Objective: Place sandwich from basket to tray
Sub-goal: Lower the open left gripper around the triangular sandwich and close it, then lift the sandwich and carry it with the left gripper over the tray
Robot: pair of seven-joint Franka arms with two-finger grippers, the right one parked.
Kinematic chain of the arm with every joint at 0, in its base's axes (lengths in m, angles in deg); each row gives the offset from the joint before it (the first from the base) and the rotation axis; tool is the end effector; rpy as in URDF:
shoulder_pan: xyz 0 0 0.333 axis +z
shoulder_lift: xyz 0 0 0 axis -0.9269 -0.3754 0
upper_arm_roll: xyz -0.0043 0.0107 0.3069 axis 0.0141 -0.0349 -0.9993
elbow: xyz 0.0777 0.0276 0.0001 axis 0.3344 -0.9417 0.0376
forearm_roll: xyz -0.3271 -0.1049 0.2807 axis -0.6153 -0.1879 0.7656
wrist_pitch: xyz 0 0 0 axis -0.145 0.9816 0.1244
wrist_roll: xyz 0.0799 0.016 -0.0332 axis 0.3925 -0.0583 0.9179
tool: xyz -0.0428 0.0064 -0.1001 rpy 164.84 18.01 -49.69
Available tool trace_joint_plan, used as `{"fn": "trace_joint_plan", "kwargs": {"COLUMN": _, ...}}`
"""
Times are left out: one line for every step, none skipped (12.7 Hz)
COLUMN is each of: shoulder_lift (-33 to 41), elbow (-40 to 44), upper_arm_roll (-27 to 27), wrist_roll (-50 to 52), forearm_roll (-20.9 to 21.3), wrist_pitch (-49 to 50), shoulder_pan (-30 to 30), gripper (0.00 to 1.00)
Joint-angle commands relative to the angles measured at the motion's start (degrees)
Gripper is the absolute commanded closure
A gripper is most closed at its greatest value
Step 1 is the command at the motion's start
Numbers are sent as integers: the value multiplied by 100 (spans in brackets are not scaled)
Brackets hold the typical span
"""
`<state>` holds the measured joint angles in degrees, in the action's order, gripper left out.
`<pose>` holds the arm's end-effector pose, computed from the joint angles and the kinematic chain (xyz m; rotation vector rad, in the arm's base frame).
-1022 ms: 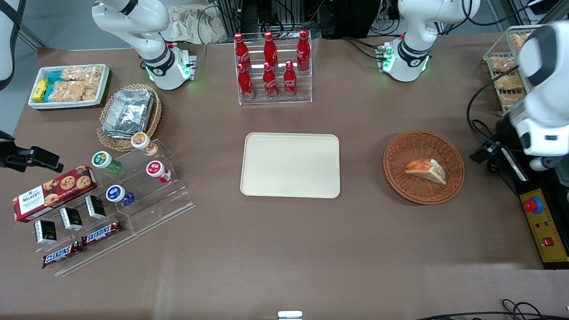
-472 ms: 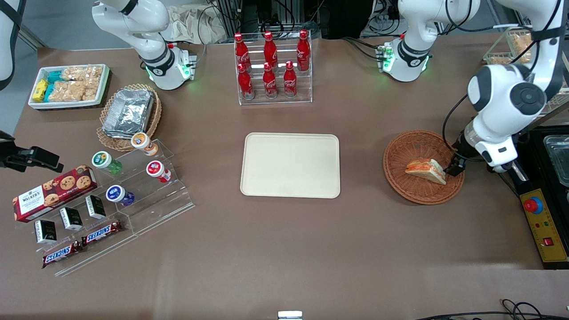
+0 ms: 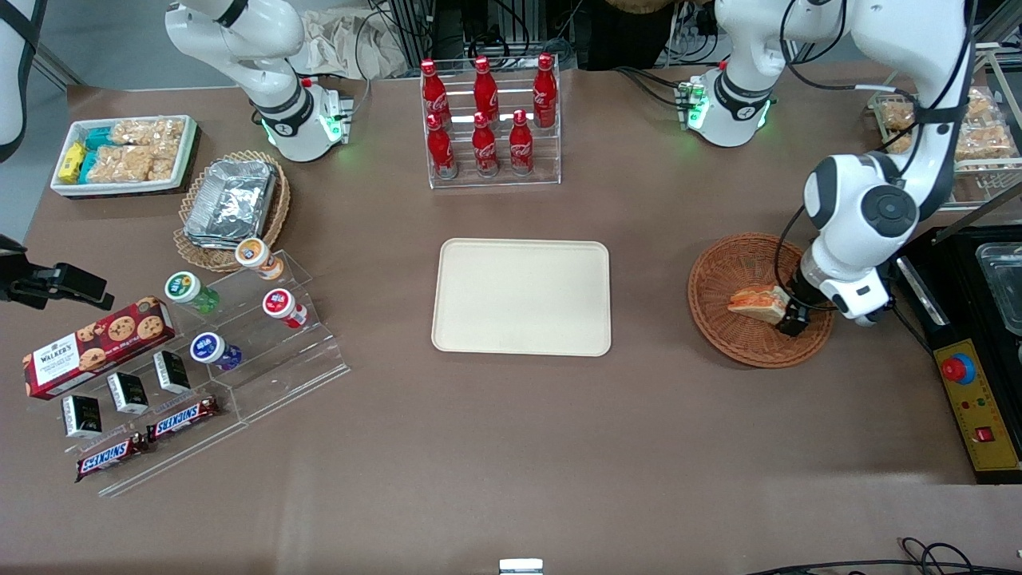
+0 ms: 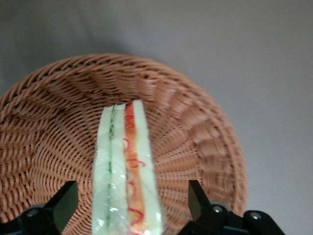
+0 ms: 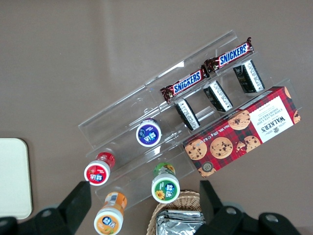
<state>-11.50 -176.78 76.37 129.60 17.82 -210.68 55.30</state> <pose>0.5353 -0.0125 0.2029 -2.5853 -1.7440 -0.1186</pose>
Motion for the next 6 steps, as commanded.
{"fn": "trace_joint_plan", "kwargs": {"shoulder_lift": 170, "elbow": -540, "upper_arm_roll": -20, "wrist_roll": 167, "forearm_roll": 117, "wrist_pitch": -442, "shoulder_pan": -45, "gripper": 0}}
{"fn": "trace_joint_plan", "kwargs": {"shoulder_lift": 144, "elbow": -541, "upper_arm_roll": -20, "wrist_roll": 167, "forearm_roll": 117, "wrist_pitch": -452, "shoulder_pan": -45, "gripper": 4}}
{"fn": "trace_joint_plan", "kwargs": {"shoulder_lift": 143, "elbow": -541, "upper_arm_roll": -20, "wrist_roll": 167, "forearm_roll": 117, "wrist_pitch": -443, "shoulder_pan": -45, "gripper": 40}}
{"fn": "trace_joint_plan", "kwargs": {"shoulder_lift": 161, "elbow": -541, "upper_arm_roll": -20, "wrist_roll": 167, "forearm_roll": 117, "wrist_pitch": -443, "shoulder_pan": -45, "gripper": 99}}
{"fn": "trace_joint_plan", "kwargs": {"shoulder_lift": 161, "elbow": -532, "upper_arm_roll": -20, "wrist_roll": 167, "forearm_roll": 117, "wrist_pitch": -443, "shoulder_pan": -45, "gripper": 100}}
{"fn": "trace_joint_plan", "kwargs": {"shoulder_lift": 178, "elbow": -524, "upper_arm_roll": -20, "wrist_roll": 167, "forearm_roll": 117, "wrist_pitch": -434, "shoulder_pan": -45, "gripper": 100}}
